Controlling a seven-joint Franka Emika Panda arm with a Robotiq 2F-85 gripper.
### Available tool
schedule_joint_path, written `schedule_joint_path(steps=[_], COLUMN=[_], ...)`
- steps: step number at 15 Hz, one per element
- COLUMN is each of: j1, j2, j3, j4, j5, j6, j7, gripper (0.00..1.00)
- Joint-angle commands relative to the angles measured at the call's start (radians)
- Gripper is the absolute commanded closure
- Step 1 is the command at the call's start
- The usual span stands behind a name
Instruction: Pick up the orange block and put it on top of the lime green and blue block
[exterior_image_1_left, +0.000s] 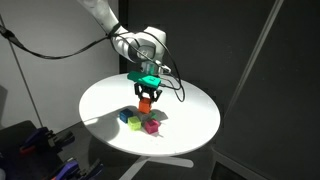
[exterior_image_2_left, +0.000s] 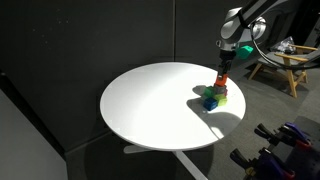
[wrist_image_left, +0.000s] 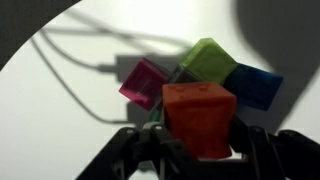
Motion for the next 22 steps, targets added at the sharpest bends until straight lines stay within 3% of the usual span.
schedule_joint_path(steps=[1,10,22], j1=[-0.011,0.020,0.093], j2=[-0.067,-0.213,-0.268], j3=[0.002,-0.020,-0.013], j4=[-0.017,-0.045,-0.120], j5=[-0.006,-0.016,-0.026], j6=[-0.059,-0.178,-0.133], j7=[0.007,0.146,0.392], gripper=[0.73,0.73,0.73])
